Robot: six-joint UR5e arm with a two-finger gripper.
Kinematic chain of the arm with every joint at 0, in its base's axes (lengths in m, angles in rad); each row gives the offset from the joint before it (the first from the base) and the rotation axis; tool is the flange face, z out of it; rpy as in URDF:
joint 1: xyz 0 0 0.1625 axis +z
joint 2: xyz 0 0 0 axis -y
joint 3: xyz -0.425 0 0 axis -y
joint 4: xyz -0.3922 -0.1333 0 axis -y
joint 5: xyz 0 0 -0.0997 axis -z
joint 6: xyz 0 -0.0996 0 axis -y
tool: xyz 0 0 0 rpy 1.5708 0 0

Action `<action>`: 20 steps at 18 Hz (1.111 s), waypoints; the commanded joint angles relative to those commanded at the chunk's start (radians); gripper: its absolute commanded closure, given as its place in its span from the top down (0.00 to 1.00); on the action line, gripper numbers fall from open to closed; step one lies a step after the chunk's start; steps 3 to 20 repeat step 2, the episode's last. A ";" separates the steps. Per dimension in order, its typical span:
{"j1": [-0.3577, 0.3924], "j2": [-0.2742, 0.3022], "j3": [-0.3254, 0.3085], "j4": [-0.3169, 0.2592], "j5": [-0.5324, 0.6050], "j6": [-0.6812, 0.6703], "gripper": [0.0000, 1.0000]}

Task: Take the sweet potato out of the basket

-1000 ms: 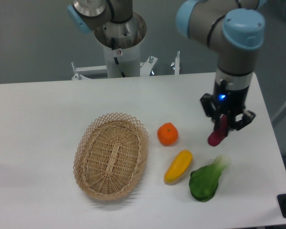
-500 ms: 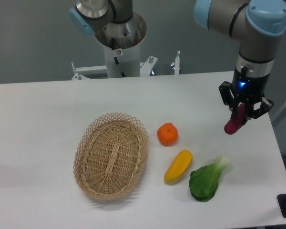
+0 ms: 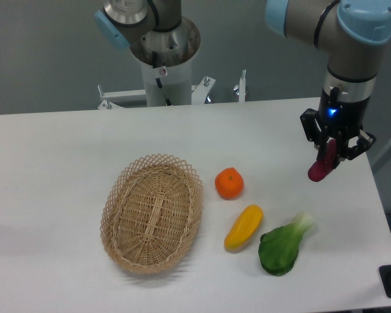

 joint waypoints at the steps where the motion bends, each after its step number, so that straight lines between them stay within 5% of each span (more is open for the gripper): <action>1: 0.000 0.000 0.002 0.000 0.000 0.000 0.17; 20: 0.000 0.000 0.002 0.000 0.000 0.000 0.17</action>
